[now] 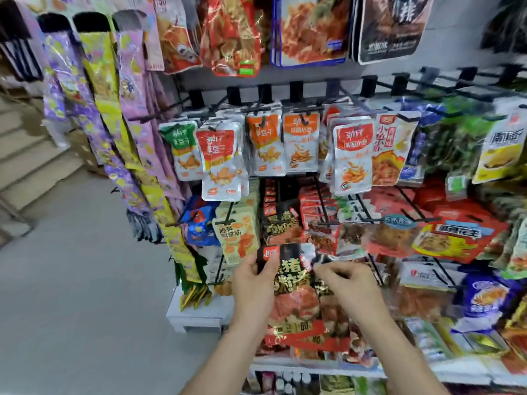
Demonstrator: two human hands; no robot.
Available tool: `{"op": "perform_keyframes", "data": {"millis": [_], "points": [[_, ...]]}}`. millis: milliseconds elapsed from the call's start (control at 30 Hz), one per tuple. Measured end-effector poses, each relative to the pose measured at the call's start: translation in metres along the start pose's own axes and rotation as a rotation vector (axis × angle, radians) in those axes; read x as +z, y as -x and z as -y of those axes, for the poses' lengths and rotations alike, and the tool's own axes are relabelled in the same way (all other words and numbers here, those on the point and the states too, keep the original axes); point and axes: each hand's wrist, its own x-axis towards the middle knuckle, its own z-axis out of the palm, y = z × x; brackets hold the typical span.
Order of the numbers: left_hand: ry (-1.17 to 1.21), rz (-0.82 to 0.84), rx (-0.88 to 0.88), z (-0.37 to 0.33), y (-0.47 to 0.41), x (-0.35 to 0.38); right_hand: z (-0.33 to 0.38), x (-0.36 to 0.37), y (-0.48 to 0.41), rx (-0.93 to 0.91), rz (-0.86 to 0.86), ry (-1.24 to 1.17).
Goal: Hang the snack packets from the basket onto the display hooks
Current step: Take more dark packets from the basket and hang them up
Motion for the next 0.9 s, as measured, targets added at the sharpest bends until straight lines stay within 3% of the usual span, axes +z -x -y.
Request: {"op": "perform_keyframes", "data": {"millis": [133,500,733,900], "points": [[0.003,-0.014,-0.018,0.003,-0.036,0.008,-0.004,0.009,-0.027,0.02,0.09,0.136],[-0.089,0.075,0.11,0.003,-0.091,0.015,-0.01,0.029,-0.065,0.056,-0.013,0.177],[-0.459,0.139,0.398,0.014,-0.105,0.014,-0.014,0.033,-0.074,0.0,-0.051,0.19],[-0.801,-0.038,0.801,0.036,-0.102,0.003,-0.018,0.032,-0.077,-0.037,-0.093,0.268]]}}
